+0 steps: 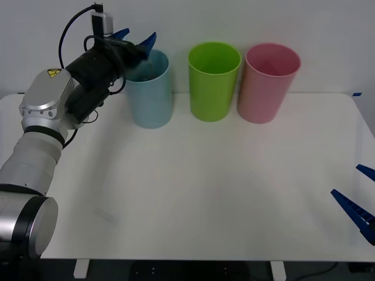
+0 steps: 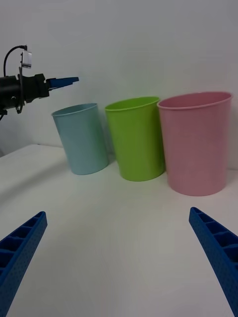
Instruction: Grasp the object on the table and drop it into the matching bin: aluminum can to the light blue bin, PET bottle to the pink bin.
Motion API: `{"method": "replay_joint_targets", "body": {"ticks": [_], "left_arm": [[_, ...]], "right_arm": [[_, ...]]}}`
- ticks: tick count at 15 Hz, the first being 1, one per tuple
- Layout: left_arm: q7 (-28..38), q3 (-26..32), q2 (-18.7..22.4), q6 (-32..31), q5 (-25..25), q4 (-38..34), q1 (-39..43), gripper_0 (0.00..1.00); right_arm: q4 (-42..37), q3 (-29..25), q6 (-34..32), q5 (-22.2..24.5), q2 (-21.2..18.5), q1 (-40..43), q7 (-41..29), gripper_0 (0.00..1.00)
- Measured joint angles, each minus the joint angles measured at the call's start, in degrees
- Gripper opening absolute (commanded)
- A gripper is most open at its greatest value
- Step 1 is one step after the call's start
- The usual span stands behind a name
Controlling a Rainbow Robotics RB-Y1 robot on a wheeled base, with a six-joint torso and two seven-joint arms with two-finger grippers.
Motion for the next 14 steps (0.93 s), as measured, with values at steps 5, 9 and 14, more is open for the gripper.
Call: {"method": "replay_joint_targets", "body": {"ticks": [5, 9, 14], "left_arm": [[-0.29, -0.03, 0.2, -1.3, 3.12, -0.62, 1.1, 1.0], [-0.45, -0.03, 2.51, -2.59, 7.96, -7.45, 7.02, 1.0], [-0.34, -0.03, 8.78, -9.18, 15.37, -13.41, 15.35, 1.0]], "right_arm": [[0.0, 0.0, 0.0, 0.0, 0.0, 0.0, 0.0, 1.0], [0.0, 0.0, 0.0, 0.0, 0.0, 0.0, 0.0, 1.0], [0.0, 0.0, 0.0, 0.0, 0.0, 0.0, 0.0, 1.0]]}}
